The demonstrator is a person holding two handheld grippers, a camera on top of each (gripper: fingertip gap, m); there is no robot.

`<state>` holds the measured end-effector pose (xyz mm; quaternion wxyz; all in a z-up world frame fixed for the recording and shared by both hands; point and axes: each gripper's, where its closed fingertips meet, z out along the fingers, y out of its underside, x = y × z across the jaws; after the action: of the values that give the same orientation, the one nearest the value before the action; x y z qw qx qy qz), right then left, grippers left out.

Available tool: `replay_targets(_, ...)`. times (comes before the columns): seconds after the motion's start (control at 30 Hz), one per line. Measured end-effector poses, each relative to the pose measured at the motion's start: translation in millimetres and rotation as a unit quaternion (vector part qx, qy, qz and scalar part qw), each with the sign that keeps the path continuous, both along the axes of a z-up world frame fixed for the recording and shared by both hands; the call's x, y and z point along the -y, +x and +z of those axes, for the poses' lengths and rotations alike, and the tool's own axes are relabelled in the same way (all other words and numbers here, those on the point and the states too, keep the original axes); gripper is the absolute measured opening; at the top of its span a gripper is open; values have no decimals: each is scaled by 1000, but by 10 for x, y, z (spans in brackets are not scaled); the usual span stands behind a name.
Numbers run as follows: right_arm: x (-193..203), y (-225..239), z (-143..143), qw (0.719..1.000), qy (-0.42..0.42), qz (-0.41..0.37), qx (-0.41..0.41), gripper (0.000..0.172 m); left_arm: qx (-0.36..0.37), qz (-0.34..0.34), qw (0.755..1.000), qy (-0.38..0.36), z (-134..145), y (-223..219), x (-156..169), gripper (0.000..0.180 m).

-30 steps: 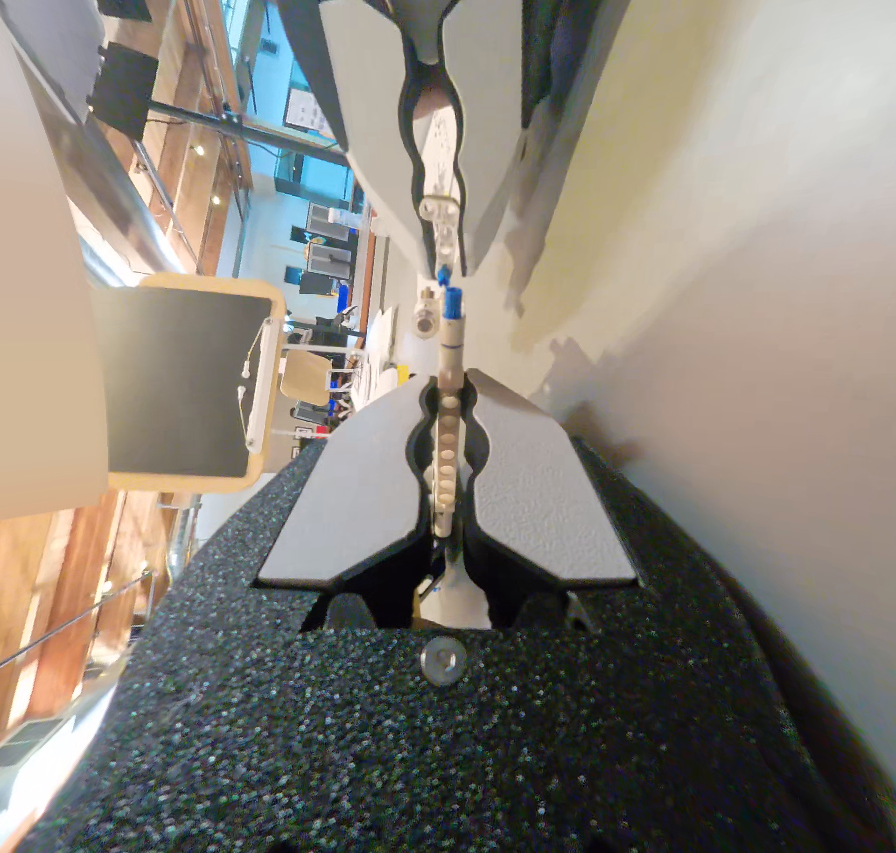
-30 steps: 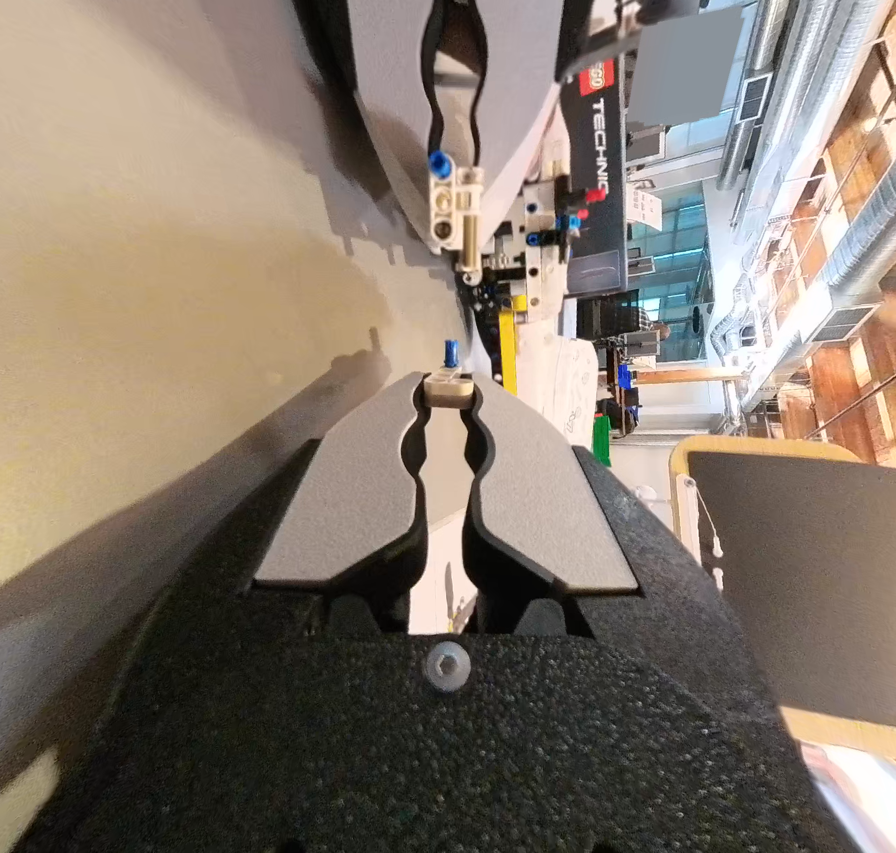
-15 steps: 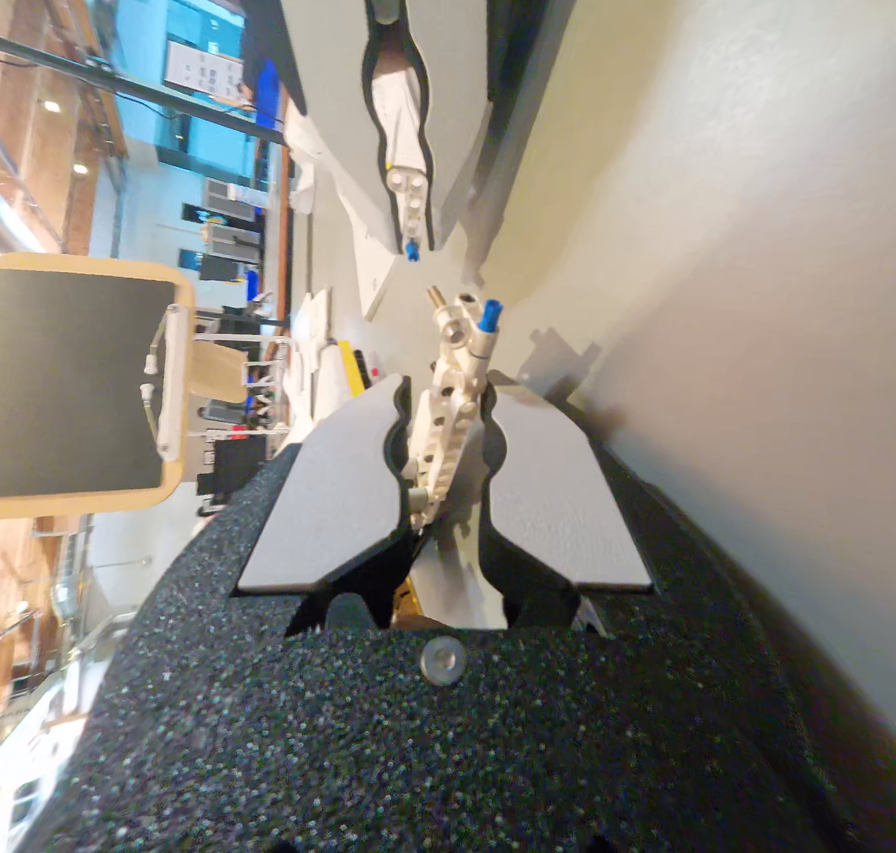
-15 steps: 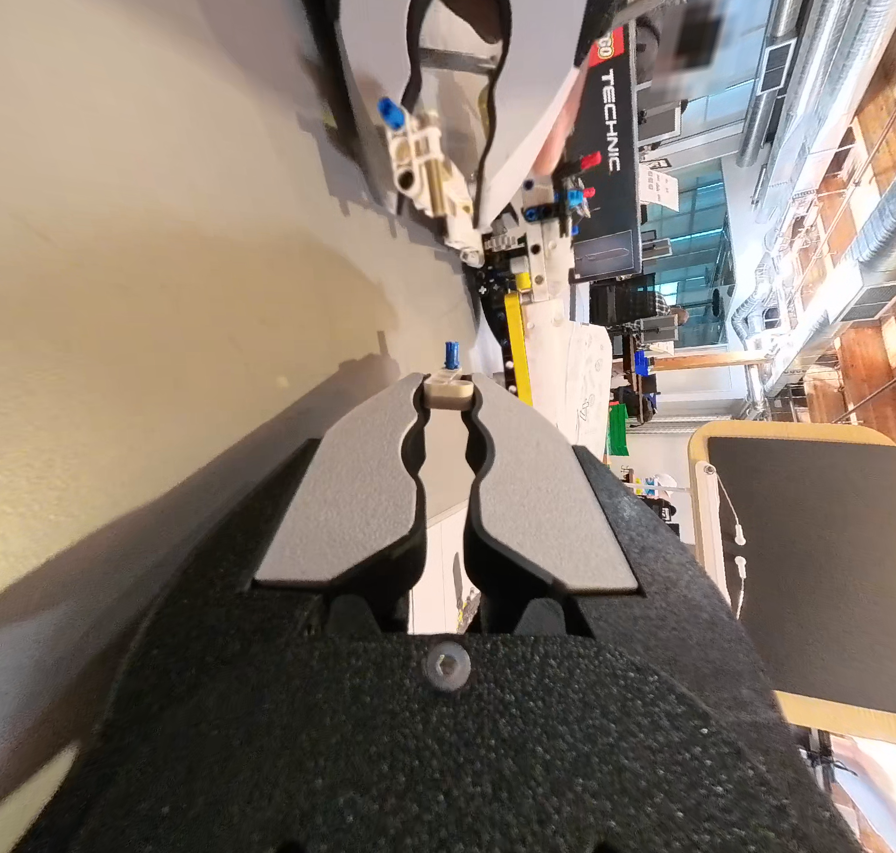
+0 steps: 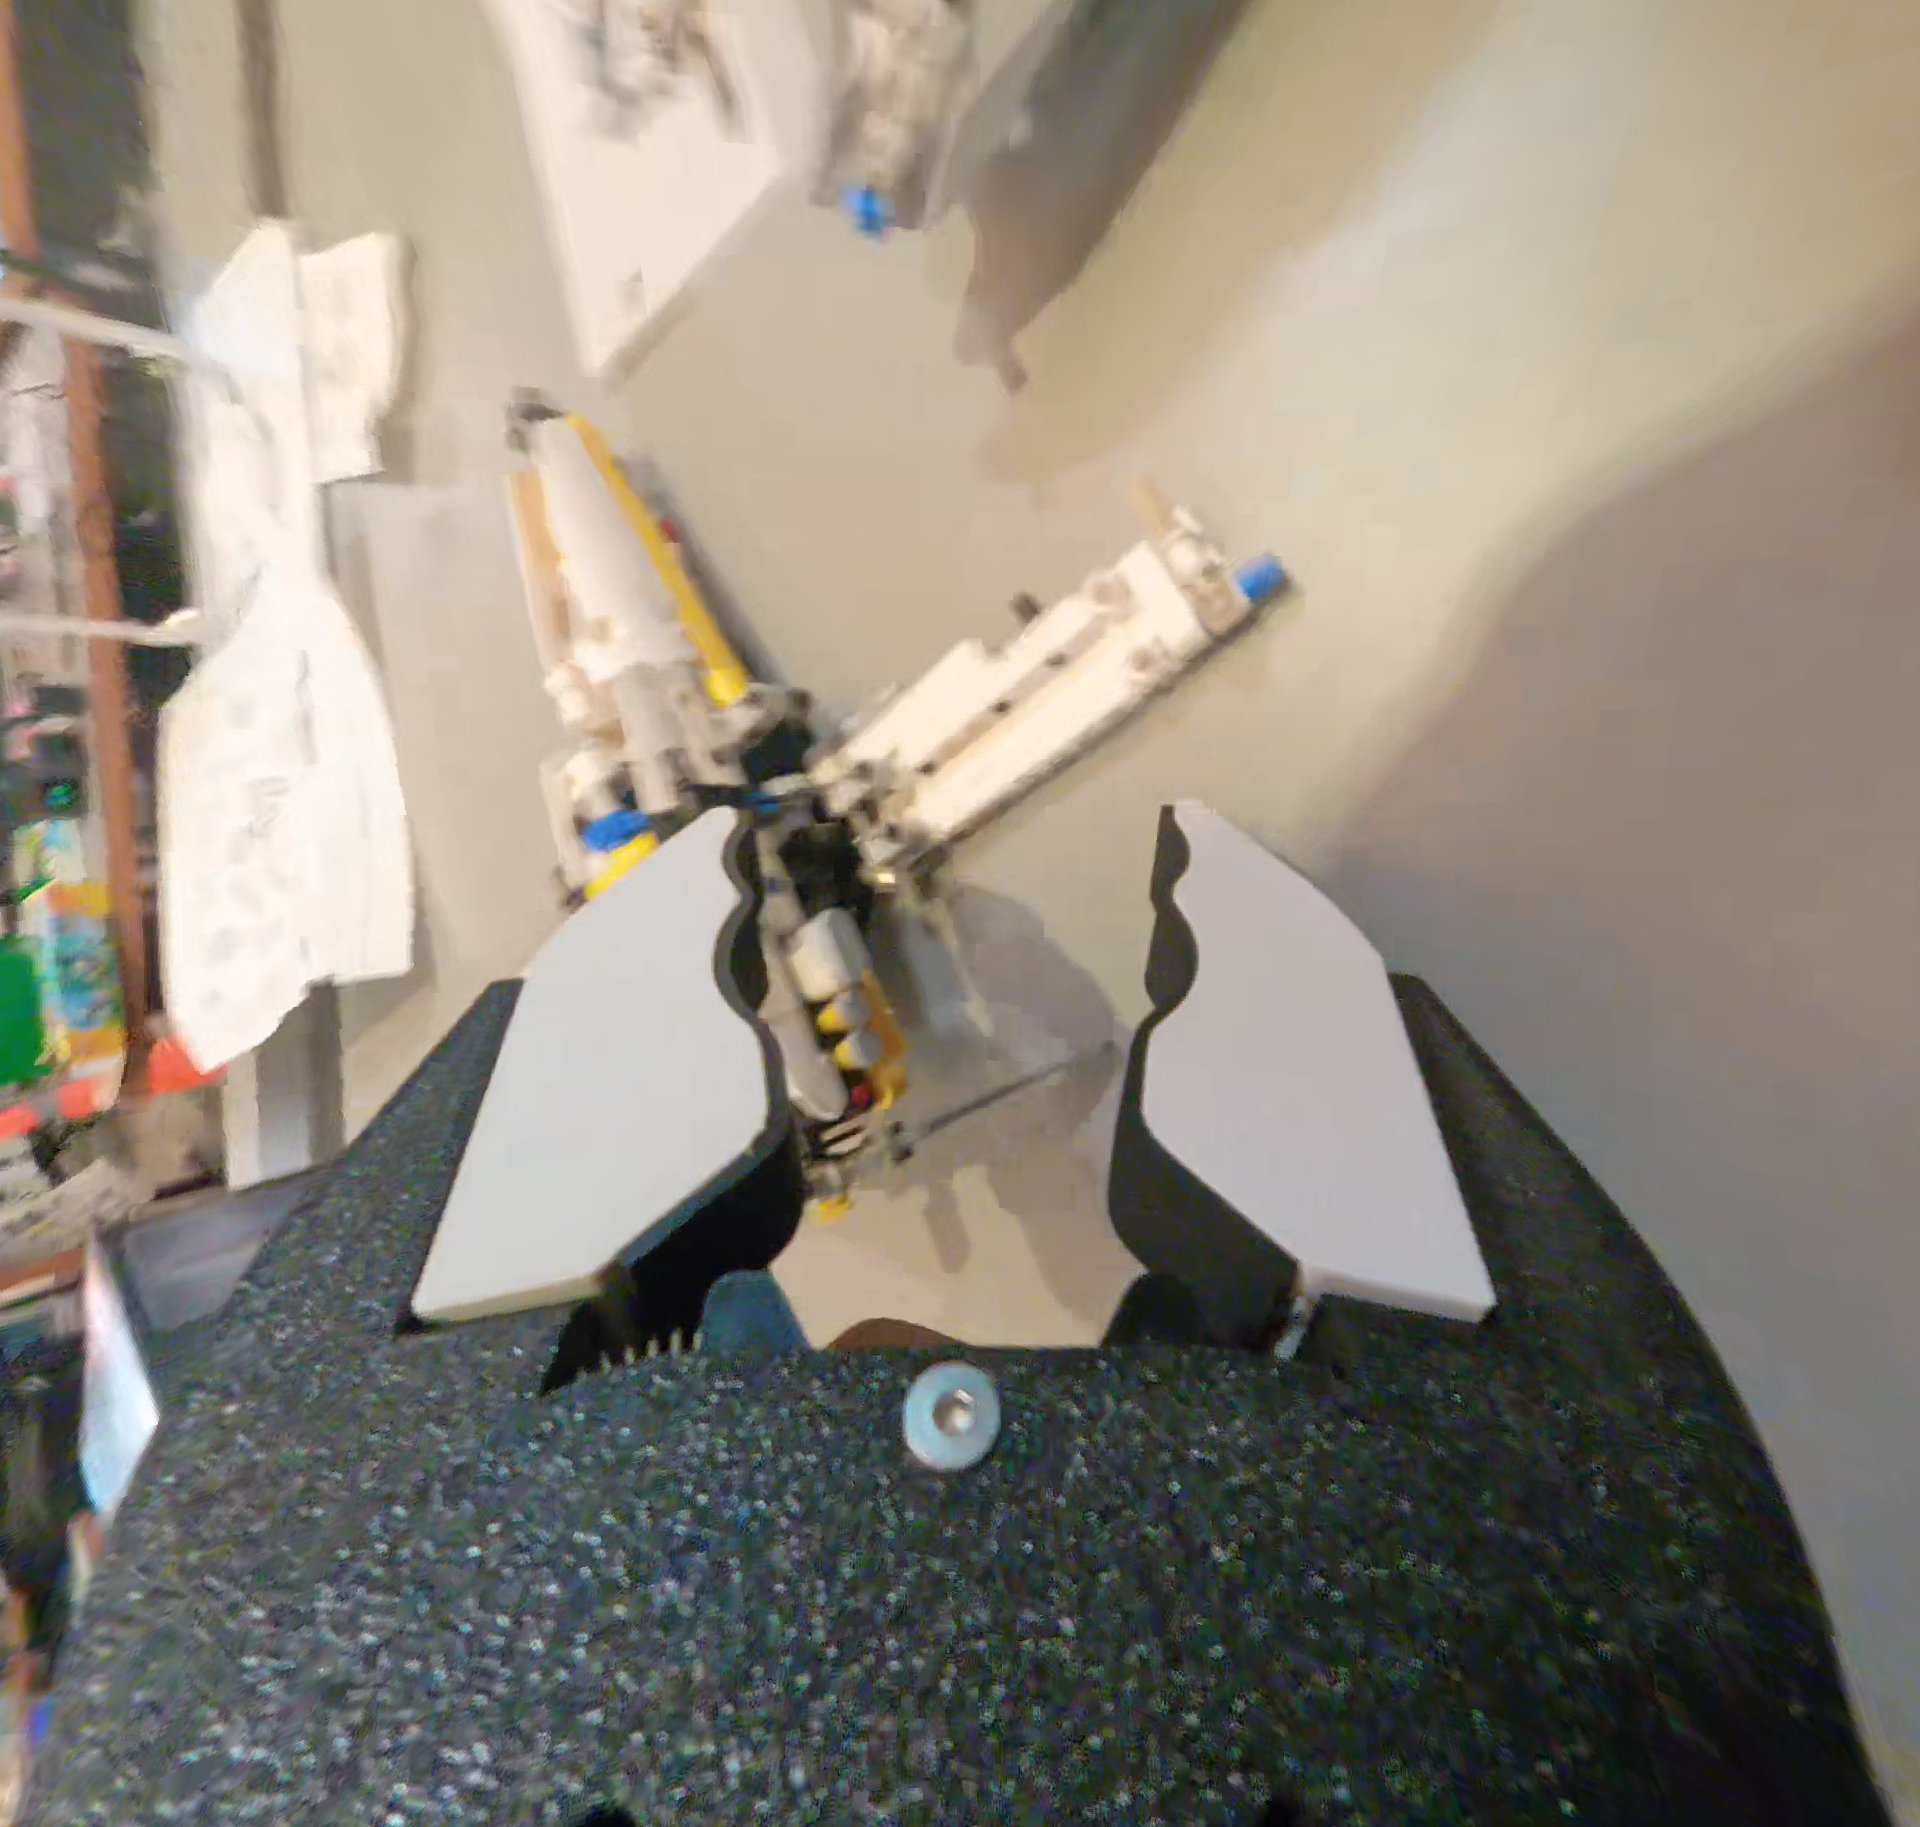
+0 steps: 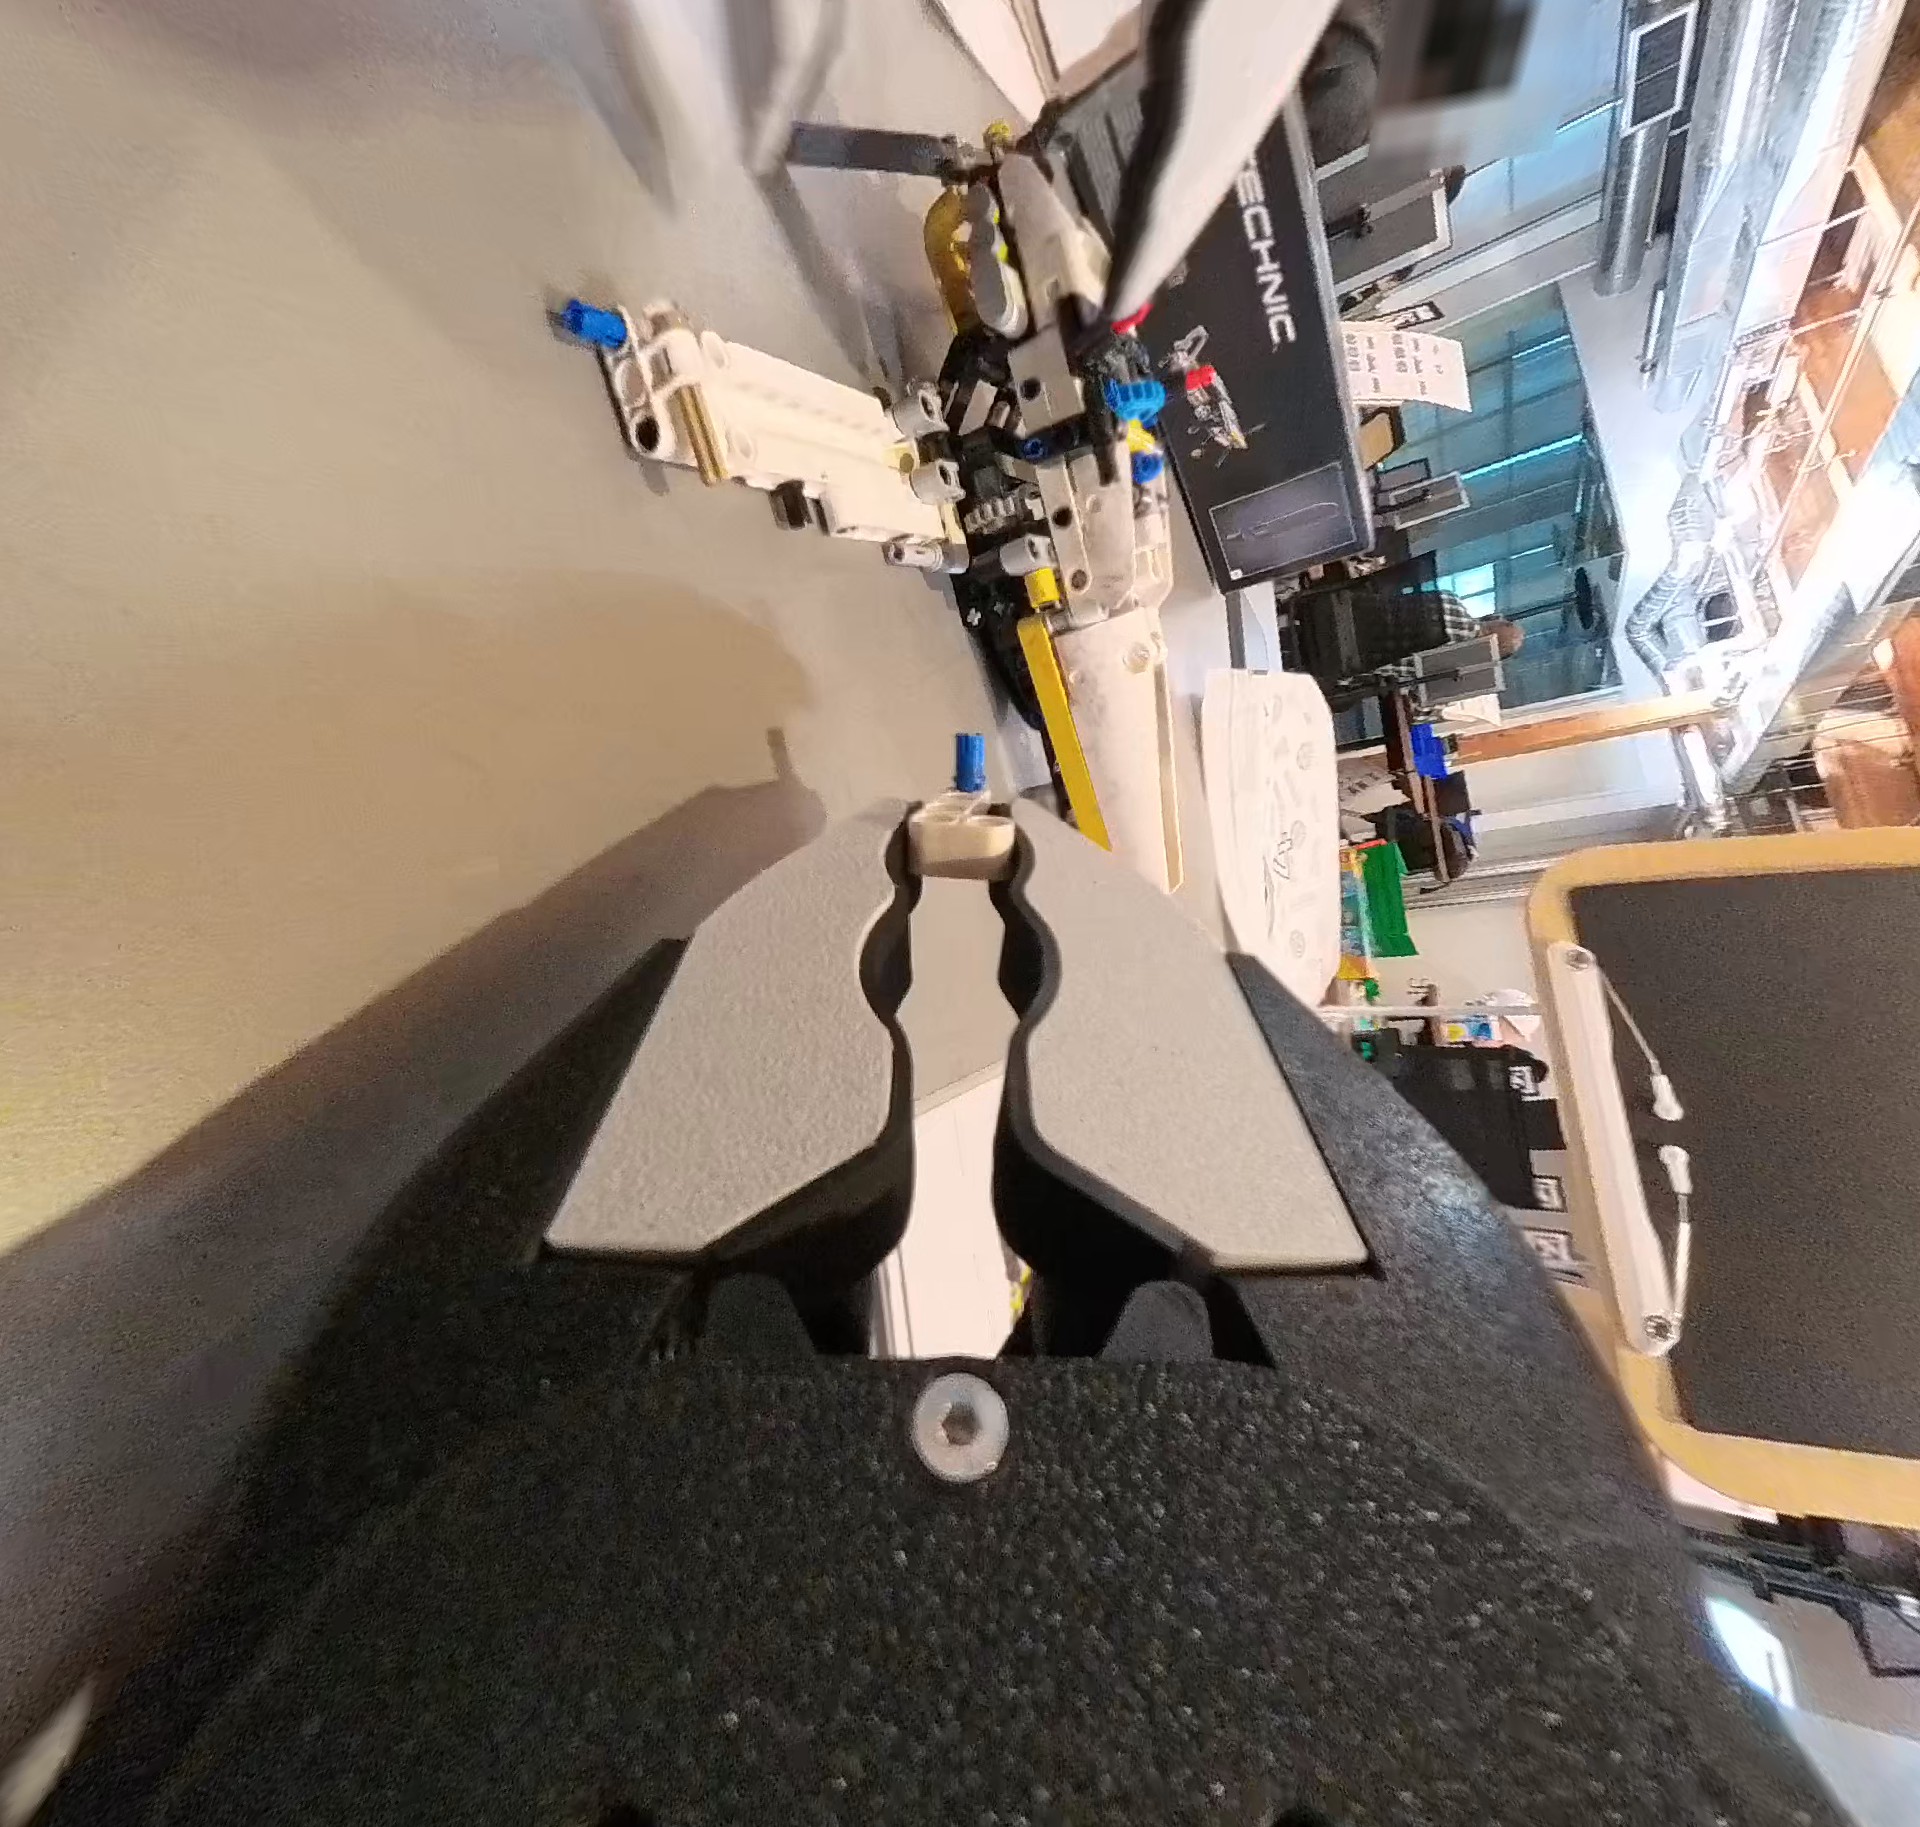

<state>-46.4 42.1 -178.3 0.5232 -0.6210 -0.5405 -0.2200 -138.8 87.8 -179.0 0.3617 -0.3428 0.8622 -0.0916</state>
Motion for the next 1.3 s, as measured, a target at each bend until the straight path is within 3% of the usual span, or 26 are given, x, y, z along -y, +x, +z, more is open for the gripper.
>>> replay_targets(0.07,9,-9,33,1000,17,-5,14,12,77,37,992,-94,271,126,108,57)
replay_targets(0.13,10,-22,78,999,38,-10,28,12,162,84,949,-257,498,368,310,38)
replay_targets(0.2,23,-45,110,998,53,-8,38,12,179,120,908,-361,445,551,453,35)
replay_targets(0.27,49,-70,126,997,63,-4,45,12,177,148,902,-365,299,659,476,28)
replay_targets(0.37,101,-90,143,996,72,0,51,12,176,137,901,-373,274,722,564,19)
replay_targets(0.6,144,-102,214,995,87,2,47,12,157,116,885,-422,284,789,697,15)
replay_targets(0.93,160,-124,227,995,89,9,43,12,163,111,877,-438,249,824,729,7)
replay_targets(1.3,202,-135,233,993,105,-23,57,12,163,99,887,-421,245,753,767,6)
